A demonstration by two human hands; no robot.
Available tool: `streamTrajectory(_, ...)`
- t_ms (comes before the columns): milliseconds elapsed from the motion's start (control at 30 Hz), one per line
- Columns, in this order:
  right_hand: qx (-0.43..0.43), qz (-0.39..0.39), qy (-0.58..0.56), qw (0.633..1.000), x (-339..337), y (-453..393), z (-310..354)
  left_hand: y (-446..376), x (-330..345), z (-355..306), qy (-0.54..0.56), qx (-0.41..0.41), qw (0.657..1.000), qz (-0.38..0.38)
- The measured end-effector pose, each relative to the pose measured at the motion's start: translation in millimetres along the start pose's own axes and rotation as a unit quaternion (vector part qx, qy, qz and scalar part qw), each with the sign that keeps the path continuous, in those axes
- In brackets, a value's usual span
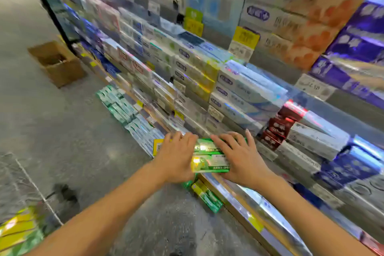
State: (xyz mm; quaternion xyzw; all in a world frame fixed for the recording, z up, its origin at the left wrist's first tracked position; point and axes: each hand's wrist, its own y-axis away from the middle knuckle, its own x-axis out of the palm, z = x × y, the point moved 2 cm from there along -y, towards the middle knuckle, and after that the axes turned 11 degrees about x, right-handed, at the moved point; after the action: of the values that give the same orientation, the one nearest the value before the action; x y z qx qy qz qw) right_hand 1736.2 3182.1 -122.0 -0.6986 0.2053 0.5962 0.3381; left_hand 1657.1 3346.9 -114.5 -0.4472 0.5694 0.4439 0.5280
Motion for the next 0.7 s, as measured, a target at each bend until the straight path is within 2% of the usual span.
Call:
streamTrajectory(67,0.000,-0.052,-0.012,0.999,-67,-30,19,25,-69,12,-0.020,-0.067,0.997,-0.036)
streamTrajectory(133,0.042,-0.089,-0.043,0.994,-130,-57,44,57,-127,24,-0.023,-0.141,0.985,-0.098)
streamTrajectory(233,0.100,-0.111,-0.220,0.964,-193,-88,97,122,-192,41,0.003,-0.257,0.947,-0.191)
streamTrajectory(267,0.088,-0.110,-0.335,0.932,-211,-91,121,145,-206,46,0.004,-0.289,0.932,-0.218)
streamTrajectory(300,0.073,-0.088,-0.465,0.878,-228,-90,147,169,-218,49,-0.004,-0.318,0.917,-0.243)
streamTrajectory(333,0.071,-0.047,-0.584,0.807,-241,-86,177,193,-228,52,-0.007,-0.349,0.899,-0.264)
streamTrajectory(400,0.069,0.075,-0.728,0.678,-256,-71,241,245,-240,57,0.016,-0.415,0.859,-0.300)
streamTrajectory(433,0.063,0.136,-0.753,0.640,-259,-62,277,272,-242,60,0.035,-0.447,0.837,-0.313)
streamTrajectory(533,0.033,0.296,-0.787,0.540,-263,-30,388,358,-236,65,0.065,-0.508,0.791,-0.336)
streamTrajectory(600,0.051,0.325,-0.802,0.498,-266,-9,458,417,-228,67,0.090,-0.539,0.770,-0.330)
streamTrajectory(700,0.069,0.338,-0.814,0.467,-273,29,556,511,-215,80,0.118,-0.573,0.742,-0.327)
